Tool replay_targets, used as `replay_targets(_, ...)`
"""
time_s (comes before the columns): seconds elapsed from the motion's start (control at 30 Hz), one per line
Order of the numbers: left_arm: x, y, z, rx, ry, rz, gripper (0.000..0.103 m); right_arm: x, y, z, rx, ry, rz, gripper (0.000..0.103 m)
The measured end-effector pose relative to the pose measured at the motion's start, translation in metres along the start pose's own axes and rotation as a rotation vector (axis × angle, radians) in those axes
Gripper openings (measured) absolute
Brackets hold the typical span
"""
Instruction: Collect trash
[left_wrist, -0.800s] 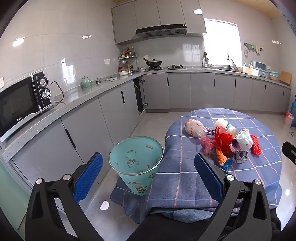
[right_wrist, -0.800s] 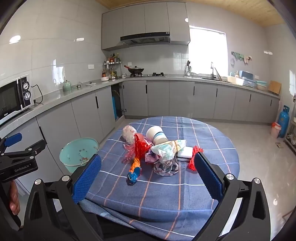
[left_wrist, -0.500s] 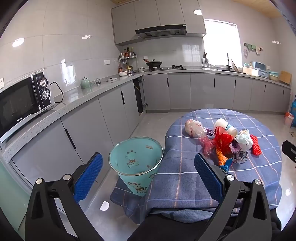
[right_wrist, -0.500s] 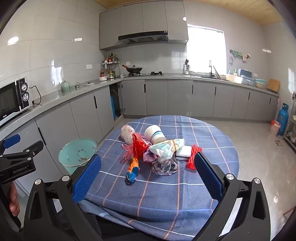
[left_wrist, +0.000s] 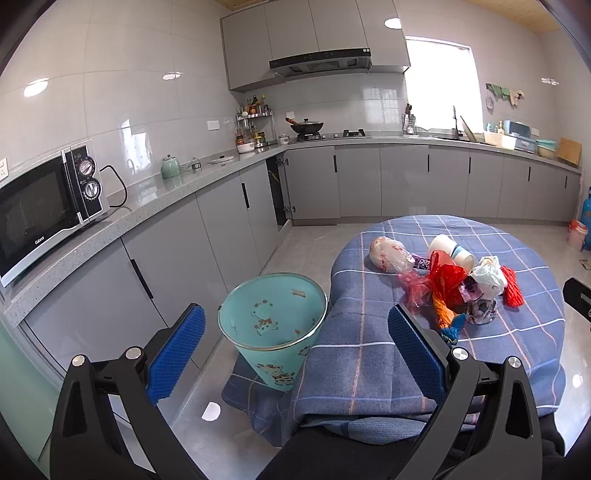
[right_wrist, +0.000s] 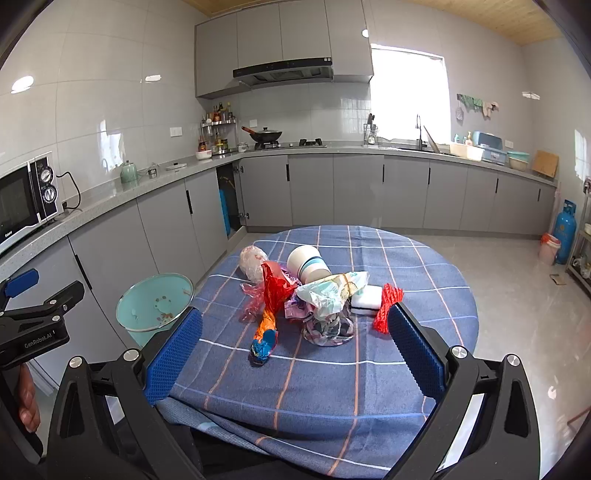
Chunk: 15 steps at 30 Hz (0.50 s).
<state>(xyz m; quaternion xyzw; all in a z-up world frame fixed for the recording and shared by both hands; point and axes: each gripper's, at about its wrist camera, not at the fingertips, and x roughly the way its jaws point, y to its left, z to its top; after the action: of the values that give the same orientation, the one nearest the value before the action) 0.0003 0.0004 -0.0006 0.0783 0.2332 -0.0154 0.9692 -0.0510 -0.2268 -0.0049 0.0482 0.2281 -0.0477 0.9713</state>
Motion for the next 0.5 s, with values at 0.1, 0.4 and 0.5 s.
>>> replay_targets(0.1,0.0002,0.0001,-0.0003,0.001,-0.003,0.003,0.097,0.0006,0.0001,-0.0006,0.002,0.0,0.0,0.099)
replay_targets(0.4,0.0001,0.0021,0.0004,0.001,-0.003,0.004,0.097,-0.0005,0.0003,-0.0001,0.003,-0.001,0.0,0.099)
replay_targets(0.5,0.0002,0.0023,0.0005,0.001,-0.003,0.004,0.097,0.0003,0.0009,-0.0001,0.004,0.0,-0.001,0.099)
